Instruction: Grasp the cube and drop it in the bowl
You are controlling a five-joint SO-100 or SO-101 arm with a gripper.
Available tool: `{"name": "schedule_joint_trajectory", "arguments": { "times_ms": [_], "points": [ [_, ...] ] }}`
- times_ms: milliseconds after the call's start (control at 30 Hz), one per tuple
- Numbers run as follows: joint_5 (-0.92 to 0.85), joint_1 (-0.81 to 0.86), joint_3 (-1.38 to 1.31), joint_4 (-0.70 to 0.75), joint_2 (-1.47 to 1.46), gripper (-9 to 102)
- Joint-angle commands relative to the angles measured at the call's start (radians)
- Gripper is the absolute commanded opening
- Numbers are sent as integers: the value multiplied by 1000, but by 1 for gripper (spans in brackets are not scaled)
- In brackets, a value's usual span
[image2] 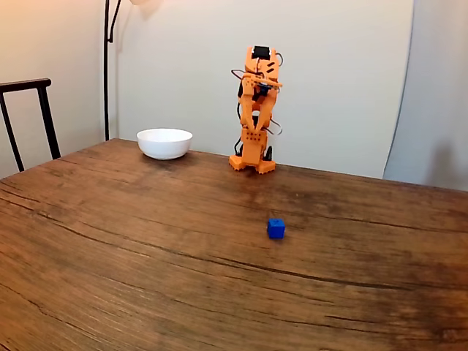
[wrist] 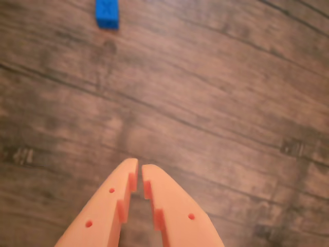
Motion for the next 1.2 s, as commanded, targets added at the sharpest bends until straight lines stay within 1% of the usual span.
{"name": "schedule_joint_trajectory", "arguments": {
  "times_ms": [0,400,867,1167],
  "points": [
    [14,-2,-51,-81,-69,0],
    [17,-12,-44,-325,-325,0],
    [2,-98,-41,-623,-617,0],
    [0,-135,-41,-816,-736,1]
  ]
}}
